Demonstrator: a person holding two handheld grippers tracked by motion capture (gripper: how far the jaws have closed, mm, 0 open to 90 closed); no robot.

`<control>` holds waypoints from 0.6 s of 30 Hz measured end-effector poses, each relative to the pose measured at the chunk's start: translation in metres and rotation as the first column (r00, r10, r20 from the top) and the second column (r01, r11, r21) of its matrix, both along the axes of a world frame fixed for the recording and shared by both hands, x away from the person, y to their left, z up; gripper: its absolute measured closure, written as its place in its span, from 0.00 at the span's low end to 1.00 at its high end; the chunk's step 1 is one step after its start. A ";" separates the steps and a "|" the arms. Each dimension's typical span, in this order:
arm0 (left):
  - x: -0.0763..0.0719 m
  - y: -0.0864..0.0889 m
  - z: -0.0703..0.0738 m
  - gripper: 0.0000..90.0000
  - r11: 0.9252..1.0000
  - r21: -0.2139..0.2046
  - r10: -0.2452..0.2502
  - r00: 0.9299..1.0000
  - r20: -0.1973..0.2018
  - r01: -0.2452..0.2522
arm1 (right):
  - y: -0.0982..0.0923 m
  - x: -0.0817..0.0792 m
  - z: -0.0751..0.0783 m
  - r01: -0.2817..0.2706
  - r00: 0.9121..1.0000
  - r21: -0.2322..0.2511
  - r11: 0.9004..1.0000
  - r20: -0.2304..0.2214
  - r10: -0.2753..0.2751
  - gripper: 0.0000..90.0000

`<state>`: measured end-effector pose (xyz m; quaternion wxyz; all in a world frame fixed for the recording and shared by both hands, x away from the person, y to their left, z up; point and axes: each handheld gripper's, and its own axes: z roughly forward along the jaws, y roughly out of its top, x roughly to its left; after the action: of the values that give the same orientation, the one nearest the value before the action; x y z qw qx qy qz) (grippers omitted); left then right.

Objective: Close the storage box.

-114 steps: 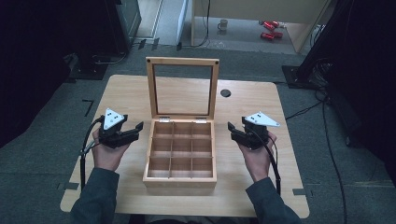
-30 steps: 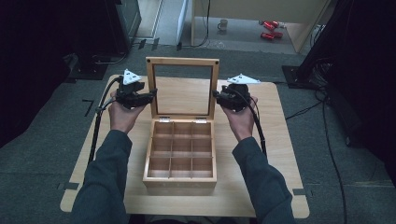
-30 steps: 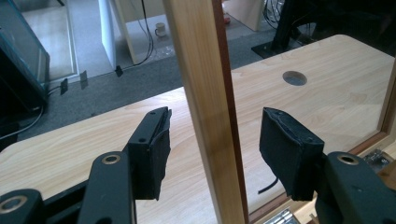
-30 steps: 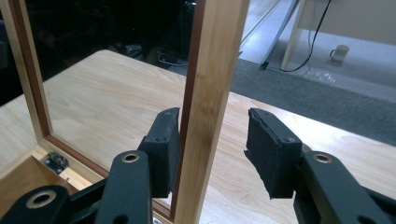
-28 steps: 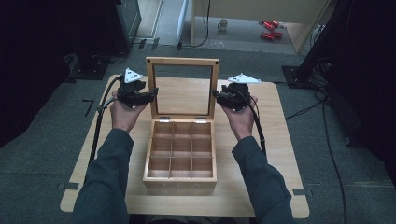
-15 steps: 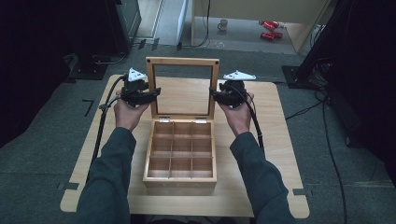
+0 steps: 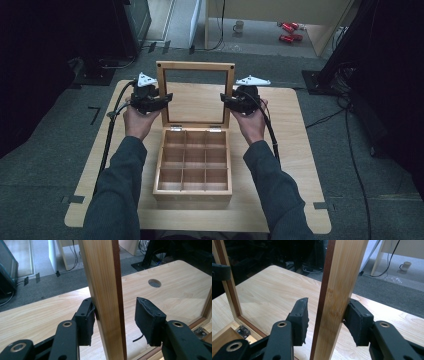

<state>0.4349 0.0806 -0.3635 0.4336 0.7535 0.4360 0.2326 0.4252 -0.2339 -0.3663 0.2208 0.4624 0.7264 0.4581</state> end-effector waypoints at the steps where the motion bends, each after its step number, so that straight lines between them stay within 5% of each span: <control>1: 0.000 0.000 0.000 0.57 1.000 0.000 0.002 1.000 -0.001 -0.002 | 0.000 0.000 0.001 0.001 1.000 -0.003 1.000 -0.001 -0.001 0.61; 18: -0.013 0.001 0.001 0.60 1.000 -0.017 0.015 0.999 0.035 -0.014 | 0.000 -0.010 0.006 0.003 1.000 -0.009 1.000 0.015 -0.003 0.64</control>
<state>0.4216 0.0814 -0.3629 0.4457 0.7424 0.4359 0.2451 0.4150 -0.2336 -0.3603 0.2291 0.4590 0.7261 0.4579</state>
